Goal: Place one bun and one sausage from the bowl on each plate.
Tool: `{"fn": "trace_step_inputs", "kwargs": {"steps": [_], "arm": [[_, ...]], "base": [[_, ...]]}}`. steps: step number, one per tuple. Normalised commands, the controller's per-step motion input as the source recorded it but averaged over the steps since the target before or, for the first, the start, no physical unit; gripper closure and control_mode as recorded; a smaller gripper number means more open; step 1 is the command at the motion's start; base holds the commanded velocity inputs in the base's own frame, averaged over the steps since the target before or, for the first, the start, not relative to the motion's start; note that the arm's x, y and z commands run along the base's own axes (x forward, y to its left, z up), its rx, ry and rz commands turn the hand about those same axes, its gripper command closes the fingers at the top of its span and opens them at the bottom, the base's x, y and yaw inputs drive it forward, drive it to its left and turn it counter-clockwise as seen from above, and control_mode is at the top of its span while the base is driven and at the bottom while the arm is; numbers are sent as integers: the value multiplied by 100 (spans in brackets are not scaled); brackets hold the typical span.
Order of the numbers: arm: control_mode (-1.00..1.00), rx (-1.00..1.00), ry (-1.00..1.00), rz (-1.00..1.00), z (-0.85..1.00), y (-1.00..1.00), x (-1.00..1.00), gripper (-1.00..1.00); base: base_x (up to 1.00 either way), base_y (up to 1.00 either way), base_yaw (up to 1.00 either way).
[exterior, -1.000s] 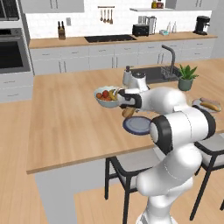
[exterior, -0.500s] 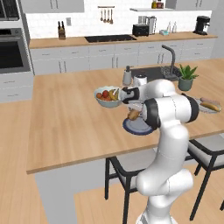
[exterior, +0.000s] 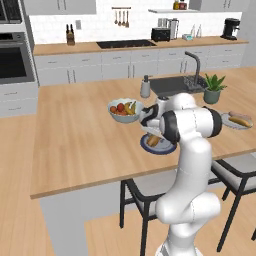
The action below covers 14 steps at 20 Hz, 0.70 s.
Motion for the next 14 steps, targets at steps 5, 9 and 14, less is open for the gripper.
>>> {"fn": "trace_step_inputs", "kwargs": {"steps": [5, 9, 14], "arm": [[-100, 3, -1, 0, -25, 4, -8, 100], [-100, 13, -12, 0, -1, -7, -31, -100], [-100, 7, -14, 0, 27, -7, -41, -100]], "base": [[0, 0, 0], [0, 0, 0], [0, 0, 0]]}}
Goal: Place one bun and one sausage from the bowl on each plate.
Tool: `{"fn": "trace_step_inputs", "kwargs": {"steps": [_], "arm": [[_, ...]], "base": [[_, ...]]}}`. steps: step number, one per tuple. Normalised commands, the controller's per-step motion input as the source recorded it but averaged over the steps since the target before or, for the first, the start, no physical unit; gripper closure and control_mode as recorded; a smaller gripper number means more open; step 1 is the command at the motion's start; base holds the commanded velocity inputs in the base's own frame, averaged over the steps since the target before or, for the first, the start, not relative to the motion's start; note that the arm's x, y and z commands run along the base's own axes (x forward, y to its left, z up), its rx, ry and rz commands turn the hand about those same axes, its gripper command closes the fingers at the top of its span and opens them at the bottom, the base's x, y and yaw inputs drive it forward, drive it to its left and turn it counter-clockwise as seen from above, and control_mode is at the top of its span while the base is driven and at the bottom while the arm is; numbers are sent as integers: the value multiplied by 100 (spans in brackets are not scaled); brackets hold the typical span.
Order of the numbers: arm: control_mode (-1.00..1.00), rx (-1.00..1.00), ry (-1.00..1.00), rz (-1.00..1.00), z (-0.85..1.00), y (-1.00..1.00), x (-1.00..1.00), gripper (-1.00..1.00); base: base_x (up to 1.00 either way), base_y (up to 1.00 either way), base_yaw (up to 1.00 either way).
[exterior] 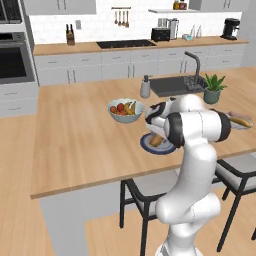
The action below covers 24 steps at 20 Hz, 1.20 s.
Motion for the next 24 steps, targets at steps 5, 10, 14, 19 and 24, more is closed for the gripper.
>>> {"fn": "trace_step_inputs", "kwargs": {"steps": [5, 10, 14, 19, 24], "arm": [[-100, -2, -4, 0, 68, 11, -26, -100], [-100, -1, -8, 0, 100, 0, -62, -100], [-100, -10, -8, 0, 95, 6, -31, -100], [-100, -33, 7, 0, 37, 20, -12, -100], [-100, -1, 0, 0, 0, -16, 0, -100]], "base": [[0, 0, 0], [0, 0, 0], [0, 0, 0], [0, 0, 0], [0, 0, 0]]}}
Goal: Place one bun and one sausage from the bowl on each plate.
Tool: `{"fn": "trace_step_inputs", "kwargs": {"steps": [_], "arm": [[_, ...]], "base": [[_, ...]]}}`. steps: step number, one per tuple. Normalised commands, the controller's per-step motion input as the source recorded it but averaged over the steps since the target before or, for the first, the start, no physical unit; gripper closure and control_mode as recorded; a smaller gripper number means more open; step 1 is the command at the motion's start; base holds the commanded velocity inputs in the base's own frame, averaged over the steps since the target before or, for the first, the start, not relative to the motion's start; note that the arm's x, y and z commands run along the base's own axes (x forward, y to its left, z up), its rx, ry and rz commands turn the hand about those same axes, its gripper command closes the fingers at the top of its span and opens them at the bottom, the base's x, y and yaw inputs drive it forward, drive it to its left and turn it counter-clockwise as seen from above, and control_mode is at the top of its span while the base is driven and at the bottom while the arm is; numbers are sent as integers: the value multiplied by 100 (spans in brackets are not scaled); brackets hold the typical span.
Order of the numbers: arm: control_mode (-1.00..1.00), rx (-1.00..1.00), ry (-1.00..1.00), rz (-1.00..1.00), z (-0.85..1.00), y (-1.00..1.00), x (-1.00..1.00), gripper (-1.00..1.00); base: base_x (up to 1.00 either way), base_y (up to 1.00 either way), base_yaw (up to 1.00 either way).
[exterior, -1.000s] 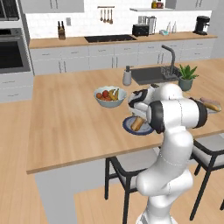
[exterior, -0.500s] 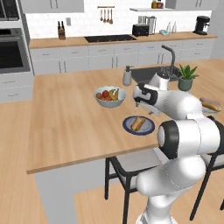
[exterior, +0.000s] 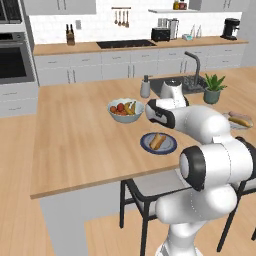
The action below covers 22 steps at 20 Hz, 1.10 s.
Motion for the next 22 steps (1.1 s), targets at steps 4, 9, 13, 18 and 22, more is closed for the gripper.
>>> {"fn": "trace_step_inputs", "kwargs": {"steps": [4, 9, 13, 18, 22], "arm": [[100, 0, 0, 0, 0, 0, 0, -100], [100, 0, 0, 0, 0, 0, 0, -100], [100, 0, 0, 0, 0, 0, 0, -100], [100, 0, 0, 0, 0, 0, 0, -100], [100, 0, 0, 0, 0, 0, 0, -100]], "base": [[1, -78, 0], [32, -100, -1], [38, -100, 3], [27, -100, 6], [33, -100, 5]]}}
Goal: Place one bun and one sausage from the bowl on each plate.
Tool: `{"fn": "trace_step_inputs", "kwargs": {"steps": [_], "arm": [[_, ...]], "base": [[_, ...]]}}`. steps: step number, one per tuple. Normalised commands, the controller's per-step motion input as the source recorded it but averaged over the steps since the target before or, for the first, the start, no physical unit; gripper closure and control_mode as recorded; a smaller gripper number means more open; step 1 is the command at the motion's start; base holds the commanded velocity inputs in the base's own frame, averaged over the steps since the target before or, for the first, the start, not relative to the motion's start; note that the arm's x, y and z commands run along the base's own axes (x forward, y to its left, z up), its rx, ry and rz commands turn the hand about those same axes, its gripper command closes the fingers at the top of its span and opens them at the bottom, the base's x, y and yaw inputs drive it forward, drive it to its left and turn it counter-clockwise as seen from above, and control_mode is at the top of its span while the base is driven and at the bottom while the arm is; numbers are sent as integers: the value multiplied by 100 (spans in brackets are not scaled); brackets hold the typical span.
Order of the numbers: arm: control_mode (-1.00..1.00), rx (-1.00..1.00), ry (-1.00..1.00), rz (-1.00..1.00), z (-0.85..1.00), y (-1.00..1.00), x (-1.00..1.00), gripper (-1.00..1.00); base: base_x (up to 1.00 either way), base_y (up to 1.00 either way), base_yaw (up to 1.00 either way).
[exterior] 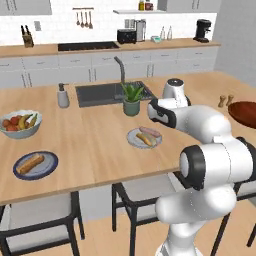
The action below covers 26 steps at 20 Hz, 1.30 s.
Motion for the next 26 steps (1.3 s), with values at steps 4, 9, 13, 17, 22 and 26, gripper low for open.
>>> {"fn": "trace_step_inputs", "kwargs": {"steps": [4, 9, 13, 17, 22, 26], "arm": [[100, 0, 0, 0, 0, 0, 0, -100], [100, 0, 0, 0, 0, 0, 0, -100], [100, 0, 0, 0, 0, 0, 0, -100], [100, 0, 0, 0, 0, 0, 0, -100], [-100, 6, 0, 0, 0, -19, 4, -100], [-100, 13, 0, 6, -12, -67, 31, -100]], "base": [[31, -100, 5], [21, -100, 3], [17, -100, 2], [23, -100, 1], [17, -80, 0], [0, 0, 0]]}}
